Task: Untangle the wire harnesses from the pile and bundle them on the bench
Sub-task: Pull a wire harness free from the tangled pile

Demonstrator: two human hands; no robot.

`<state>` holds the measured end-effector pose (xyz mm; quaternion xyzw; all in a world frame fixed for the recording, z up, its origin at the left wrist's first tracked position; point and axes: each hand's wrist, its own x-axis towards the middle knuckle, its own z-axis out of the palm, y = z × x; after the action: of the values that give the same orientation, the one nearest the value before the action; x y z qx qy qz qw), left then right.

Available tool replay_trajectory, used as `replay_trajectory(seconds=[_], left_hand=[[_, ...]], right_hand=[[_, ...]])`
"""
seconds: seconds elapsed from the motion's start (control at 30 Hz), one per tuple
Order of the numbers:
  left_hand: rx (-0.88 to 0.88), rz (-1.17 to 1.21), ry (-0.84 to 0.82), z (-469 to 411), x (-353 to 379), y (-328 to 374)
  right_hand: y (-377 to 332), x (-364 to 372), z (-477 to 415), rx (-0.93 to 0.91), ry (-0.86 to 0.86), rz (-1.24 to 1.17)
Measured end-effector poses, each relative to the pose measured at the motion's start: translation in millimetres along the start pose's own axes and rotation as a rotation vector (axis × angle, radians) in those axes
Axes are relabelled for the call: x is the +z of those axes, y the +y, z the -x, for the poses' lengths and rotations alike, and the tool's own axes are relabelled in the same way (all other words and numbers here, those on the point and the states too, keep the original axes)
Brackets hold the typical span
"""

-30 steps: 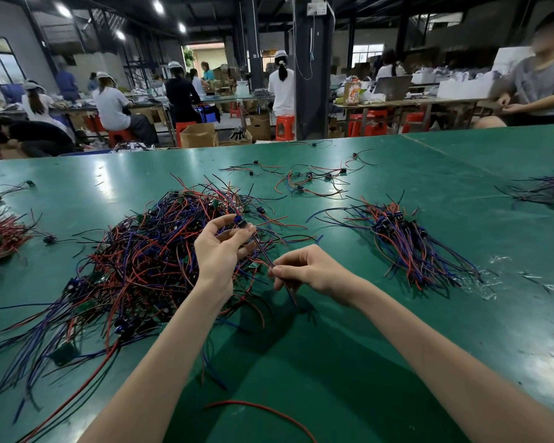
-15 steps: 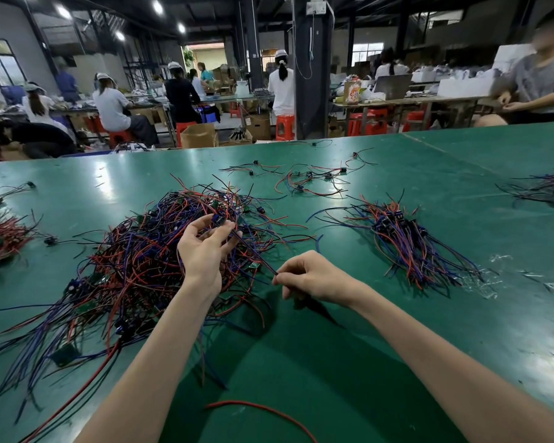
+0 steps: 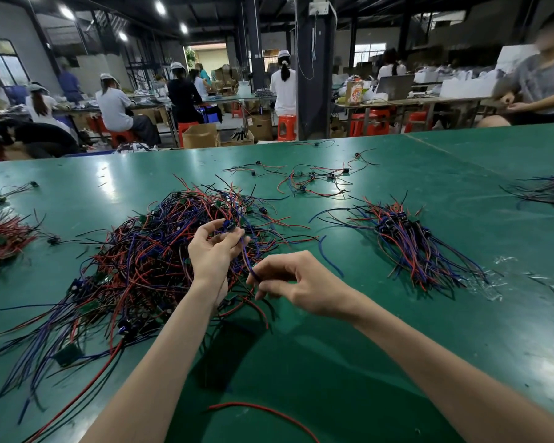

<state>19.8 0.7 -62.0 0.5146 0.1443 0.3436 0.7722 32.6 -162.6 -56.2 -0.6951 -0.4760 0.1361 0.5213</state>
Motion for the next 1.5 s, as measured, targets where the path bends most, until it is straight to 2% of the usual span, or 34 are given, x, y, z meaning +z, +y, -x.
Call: replay_trajectory(seconds=[0.13,0.23,0.33,0.43,0.5,0.57,0.67,0.83,1.23,1.3,1.5], left_hand=[[-0.02,-0.034,0.012,1.6,0.0,-3.9],[-0.021,-0.068,0.032,0.6,-1.1,-4.6],[-0.043,-0.007,0.084,-1.5,-3.8,-1.6],[-0.051,0.047,0.068,-0.6,-3.8,1.9],[-0.048,0.055,0.043,1.5,-1.3,3.2],[-0.062,0.079,0.008,4.4,2.1,3.8],[-0.084,0.124,-0.021,5.5,3.5,4.2],[-0.095,0.142,0.023,-0.1,-3.2,4.9],[-0.136,0.178,-0.005,5.7,3.8,4.0],[-0.151,0.192,-0.036,10.0,8.4,4.2],[-0.169,0.097,-0.13,26.5,22.2,-6.6]], right_hand=[[-0.5,-2.7,0.3,0.002,0.076,-0.009],[-0.7,-6.1,-0.1,0.081,0.065,-0.032],[1.4,-6.3,-2.8,0.329,0.035,-0.126],[6.1,-9.3,-6.0,0.603,0.055,-0.294],[9.1,-13.8,-6.2,0.695,0.079,-0.333],[14.2,-17.2,-5.6,0.729,0.146,-0.24],[19.6,-18.8,-3.9,0.699,0.191,-0.079],[13.1,-28.2,-4.4,0.59,-0.121,-0.16],[6.9,-73.0,3.8,0.541,-0.35,-0.157],[5.4,-85.8,5.9,0.563,-0.293,-0.189],[11.9,-58.5,-5.4,0.408,0.119,-0.252]])
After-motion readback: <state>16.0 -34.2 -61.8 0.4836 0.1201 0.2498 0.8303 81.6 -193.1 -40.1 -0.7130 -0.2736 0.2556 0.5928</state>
